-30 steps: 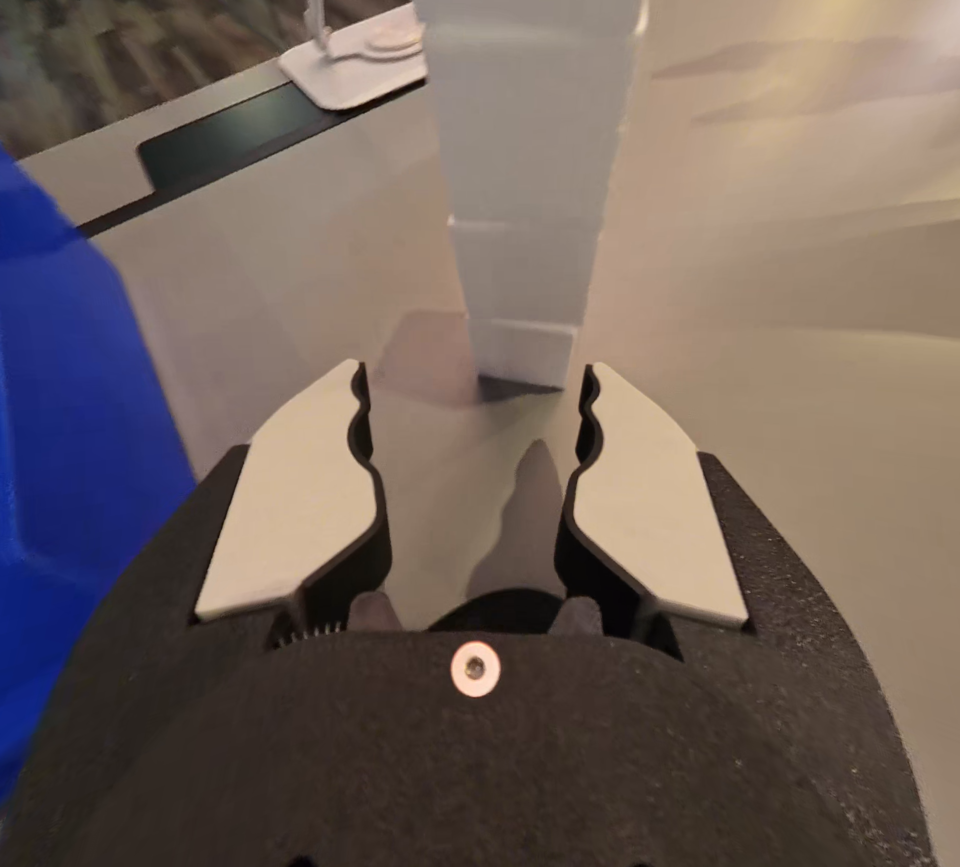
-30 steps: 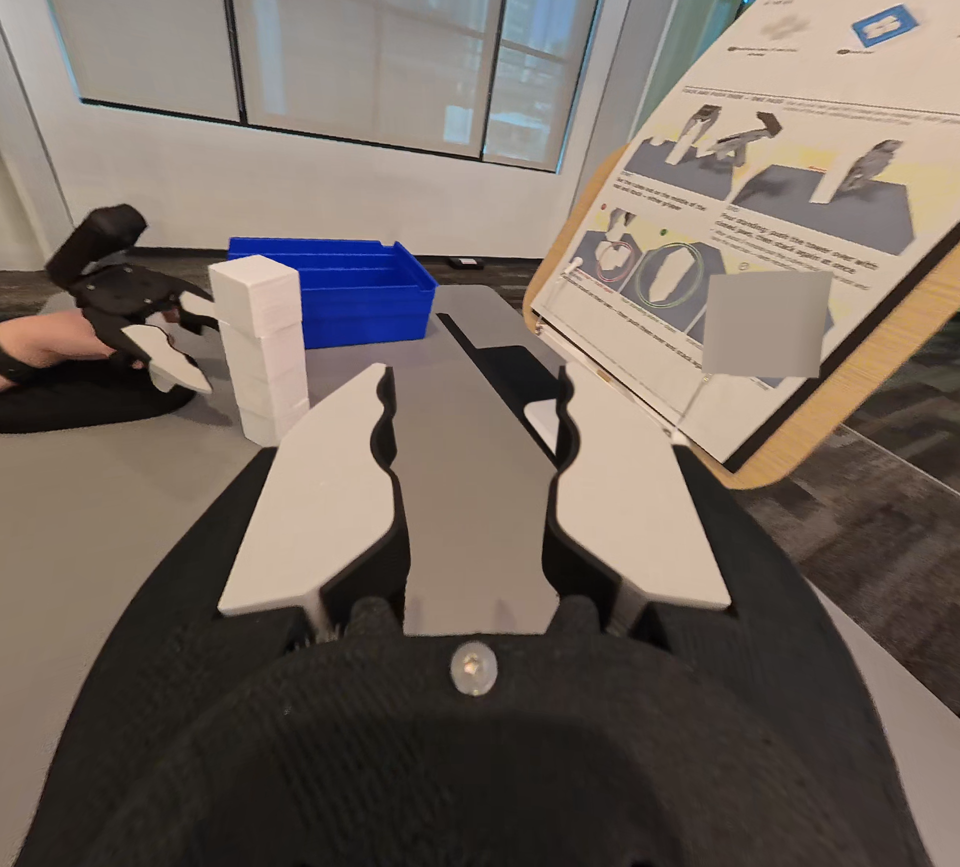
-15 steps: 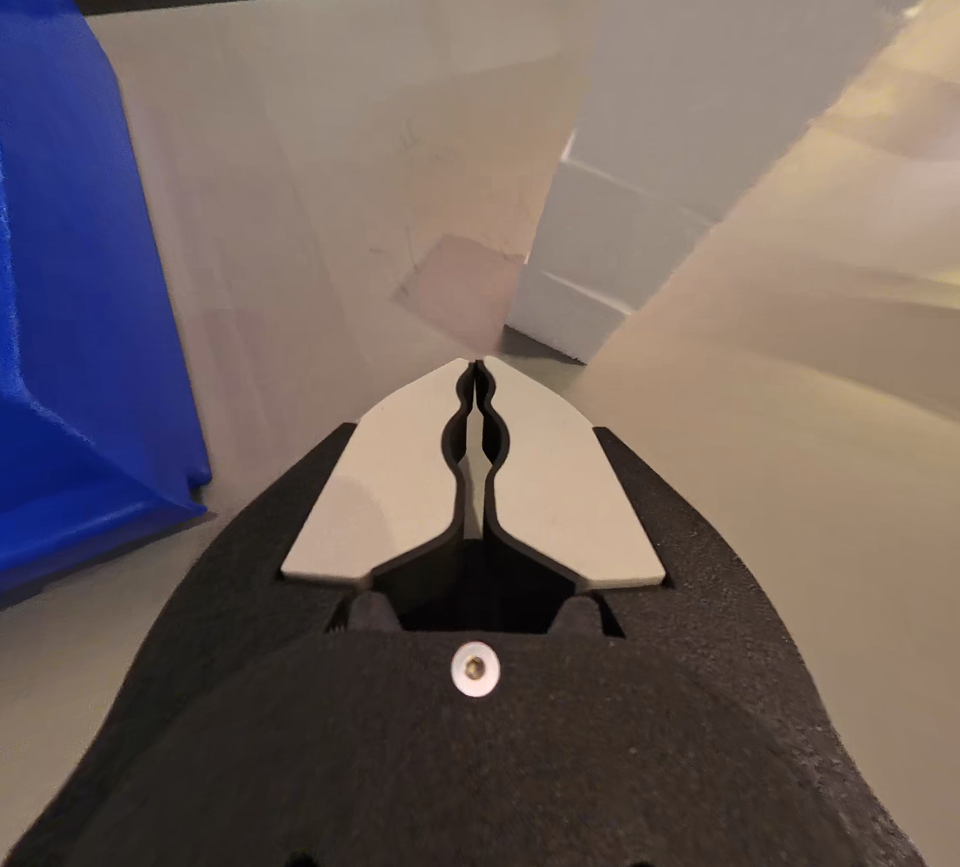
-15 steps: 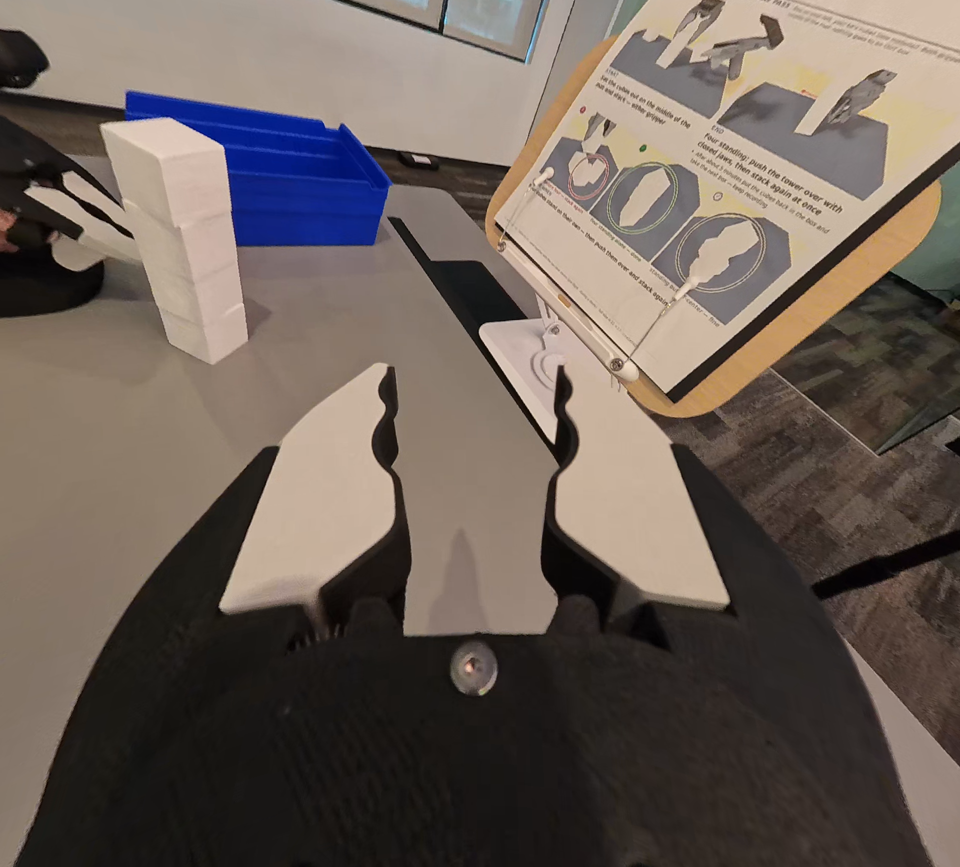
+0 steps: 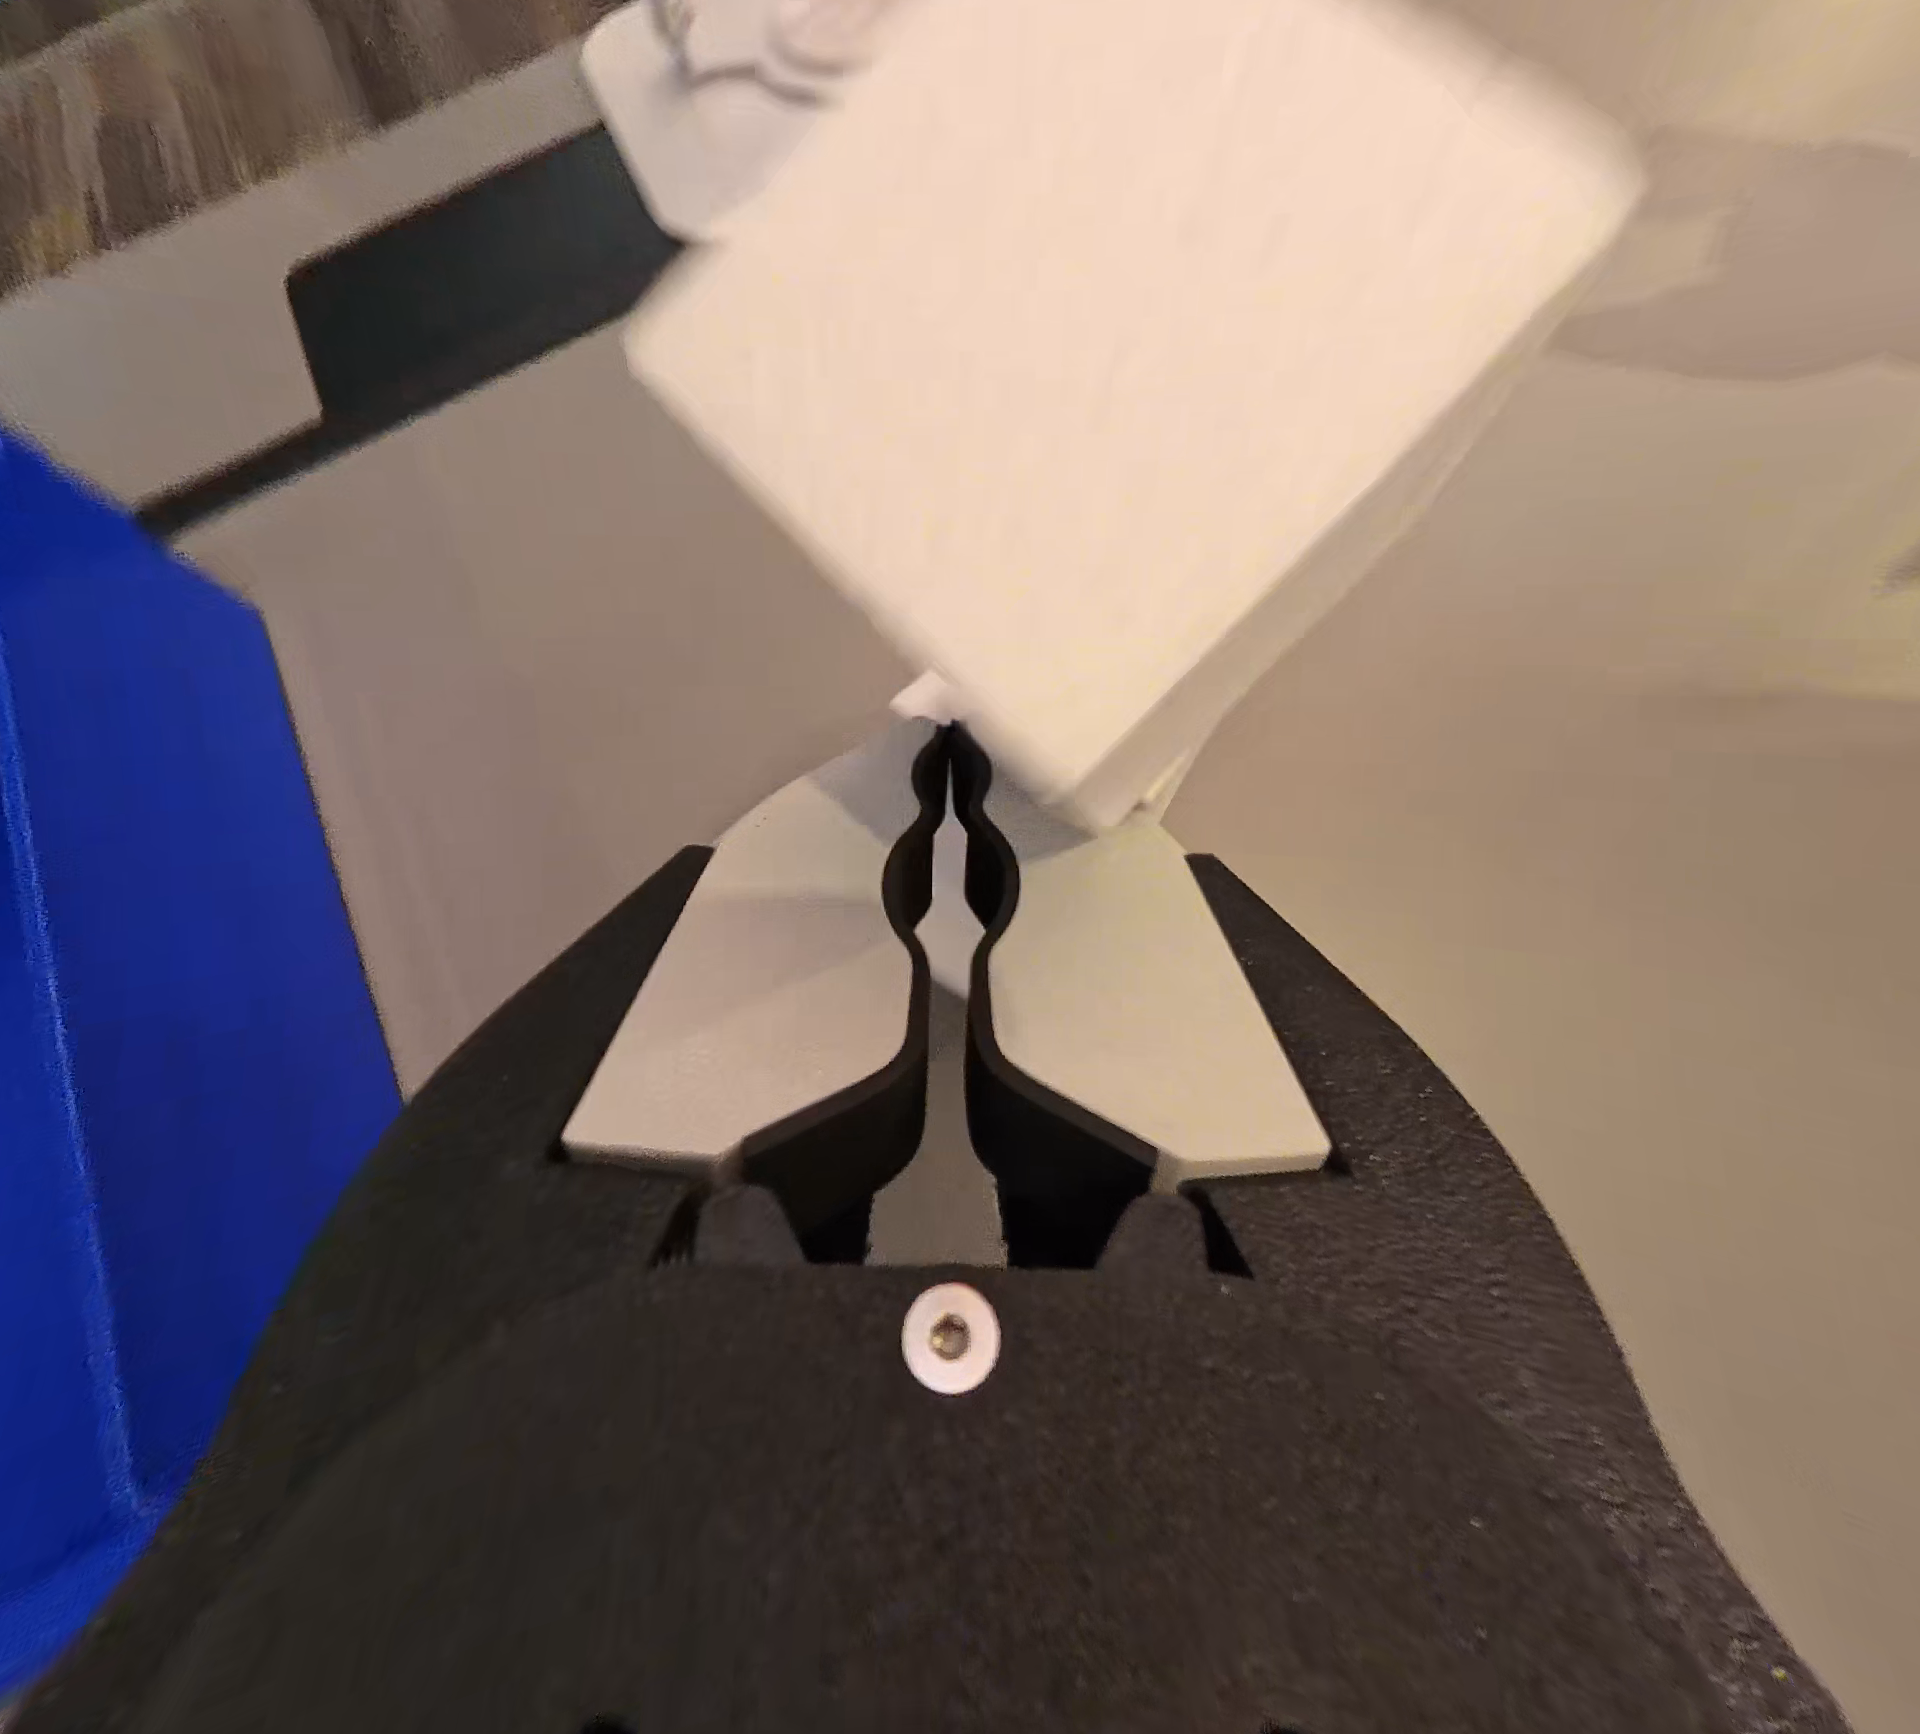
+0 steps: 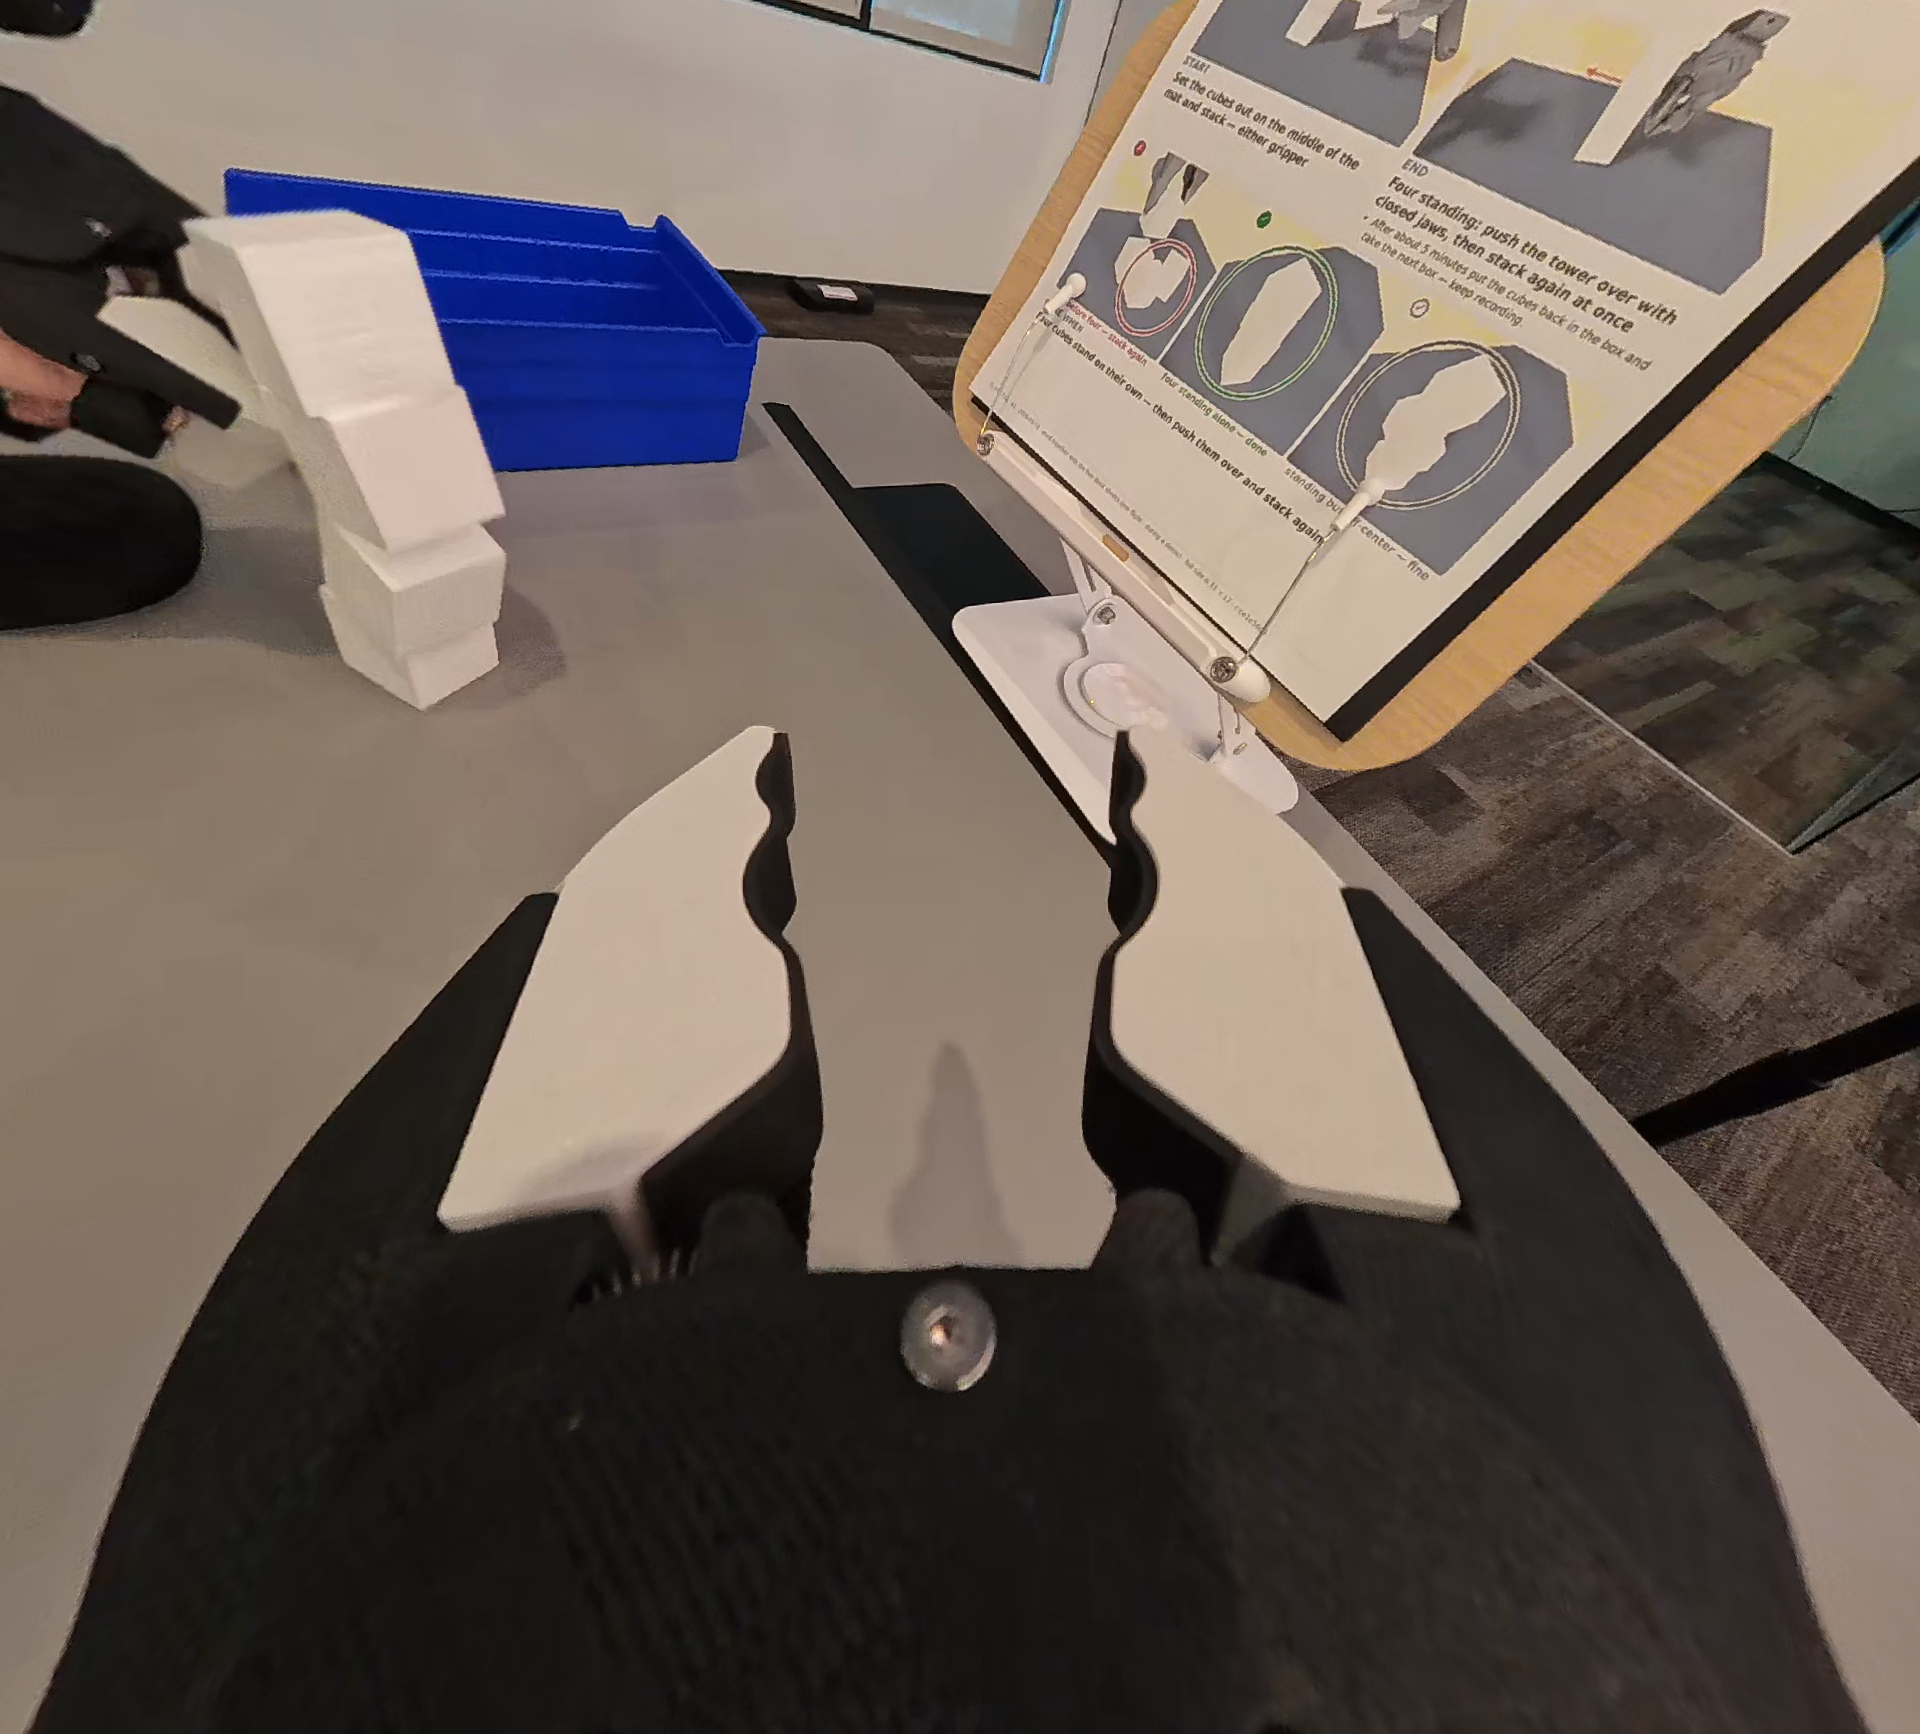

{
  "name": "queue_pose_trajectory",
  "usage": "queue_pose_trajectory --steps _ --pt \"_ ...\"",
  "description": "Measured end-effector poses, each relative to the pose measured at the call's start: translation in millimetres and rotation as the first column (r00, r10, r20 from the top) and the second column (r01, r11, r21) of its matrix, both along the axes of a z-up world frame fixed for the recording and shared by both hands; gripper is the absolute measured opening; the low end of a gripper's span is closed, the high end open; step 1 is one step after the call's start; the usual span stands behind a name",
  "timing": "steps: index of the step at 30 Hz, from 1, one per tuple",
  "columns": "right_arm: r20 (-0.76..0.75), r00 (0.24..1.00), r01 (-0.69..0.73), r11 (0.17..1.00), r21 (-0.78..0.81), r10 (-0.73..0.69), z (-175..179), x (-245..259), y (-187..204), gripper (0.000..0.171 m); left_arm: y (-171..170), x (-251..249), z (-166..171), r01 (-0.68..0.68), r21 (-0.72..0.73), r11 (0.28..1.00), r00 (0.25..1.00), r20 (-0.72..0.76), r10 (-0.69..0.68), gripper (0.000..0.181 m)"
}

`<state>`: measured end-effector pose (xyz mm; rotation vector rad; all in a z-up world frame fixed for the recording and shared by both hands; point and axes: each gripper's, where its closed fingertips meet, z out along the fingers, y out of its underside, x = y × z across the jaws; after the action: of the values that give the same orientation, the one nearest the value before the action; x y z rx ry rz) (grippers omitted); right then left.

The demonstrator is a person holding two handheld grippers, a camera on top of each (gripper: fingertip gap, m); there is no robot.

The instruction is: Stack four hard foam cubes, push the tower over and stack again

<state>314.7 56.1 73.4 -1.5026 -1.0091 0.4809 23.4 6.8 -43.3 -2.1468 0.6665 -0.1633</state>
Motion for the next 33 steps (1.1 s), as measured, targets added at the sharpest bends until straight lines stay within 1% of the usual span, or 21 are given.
queue_pose_trajectory --steps 2,5,8,10,11,12,15,16,18,20,22,25,28,30,32,33 --pt "-0.003 1.0 0.01 1.0 -0.001 -0.01 -0.4 3.9 1.3 0.059 9.1 33.0 15.0 0.082 0.009 0.997 0.996 -0.023 -0.081 0.0" --pt "-0.004 0.999 0.031 0.999 -0.013 -0.032 -3.7 12.2 4.8 0.059 13.1 77.0 28.3 0.192 -0.017 0.981 0.981 -0.011 -0.192 0.0" --pt "0.002 0.998 0.062 0.998 -0.031 -0.062 -9.5 22.5 9.9 0.059 10.5 94.3 45.5 0.237 0.018 0.971 0.971 0.01 -0.237 0.0" --pt "-0.001 0.998 0.069 0.997 -0.04 -0.069 -11.4 27.2 11.0 0.059 5.8 90.5 56.1 0.237 0.058 0.97 0.969 0.057 -0.241 0.0" --pt "-0.007 0.998 0.07 0.997 -0.04 -0.07 -11.1 28.9 11.1 0.059 4.0 83.5 58.9 0.224 0.074 0.972 0.97 0.081 -0.23 0.008" --pt "-0.013 0.997 0.072 0.997 -0.039 -0.072 -10.4 30.4 11.4 0.059 2.4 73.7 58.8 0.206 0.083 0.975 0.972 0.098 -0.214 0.024" --pt "-0.026 0.997 0.069 0.997 -0.044 -0.07 -9.8 33.3 11.1 0.059 -4.7 36.2 39.2 0.171 0.084 0.982 0.98 0.083 -0.178 0.061" --pt "-0.027 0.997 0.067 0.997 -0.047 -0.068 -10.3 33.7 11.1 0.059 -5.5 21.7 28.9 0.145 0.086 0.986 0.986 0.069 -0.152 0.068" --pt "-0.027 0.997 0.07 0.996 -0.048 -0.071 -10.9 34.3 12.5 0.059 -10.1 1.8 5.0 0.118 0.056 0.991 0.989 0.08 -0.123 0.071" --pt "-0.031 0.997 0.064 0.997 -0.051 -0.065 -11.3 32.5 13.1 0.059 -17.5 -3.2 -17.5 0.149 0.006 0.989 0.983 0.111 -0.149 0.077" --pt "-0.024 0.998 0.057 0.997 -0.051 -0.058 -12.4 29.9 13.3 0.059 -16.8 -7.8 -33.7 0.182 0.003 0.983 0.979 0.092 -0.182 0.084" --pt "-0.005 0.998 0.056 0.997 -0.044 -0.056 -14.4 27.8 13.5 0.059 -11.0 -13.4 -50.6 0.238 0.019 0.971 0.971 0.031 -0.238 0.086" --pt "0.002 0.998 0.055 0.998 -0.044 -0.055 -16.3 28.1 13.0 0.059 -12.1 -14.0 -68.9 0.285 -0.033 0.958 0.958 -0.008 -0.285 0.084" --pt "0.002 0.998 0.059 0.997 -0.05 -0.059 -17.9 29.6 14.0 0.059 -10.5 -15.4 -79.8 0.279 -0.054 0.959 0.958 -0.051 -0.281 0.078" --pt "0.001 0.998 0.06 0.996 -0.063 -0.06 -21.2 30.6 15.8 0.059 -9.0 -17.4 -89.1 0.269 -0.07 0.961 0.956 -0.102 -0.275 0.065" --pt "0.004 0.998 0.062 0.996 -0.07 -0.062 -23.5 30.9 17.2 0.059 -7.1 -18.0 -91.3 0.259 -0.065 0.964 0.957 -0.119 -0.265 0.062"
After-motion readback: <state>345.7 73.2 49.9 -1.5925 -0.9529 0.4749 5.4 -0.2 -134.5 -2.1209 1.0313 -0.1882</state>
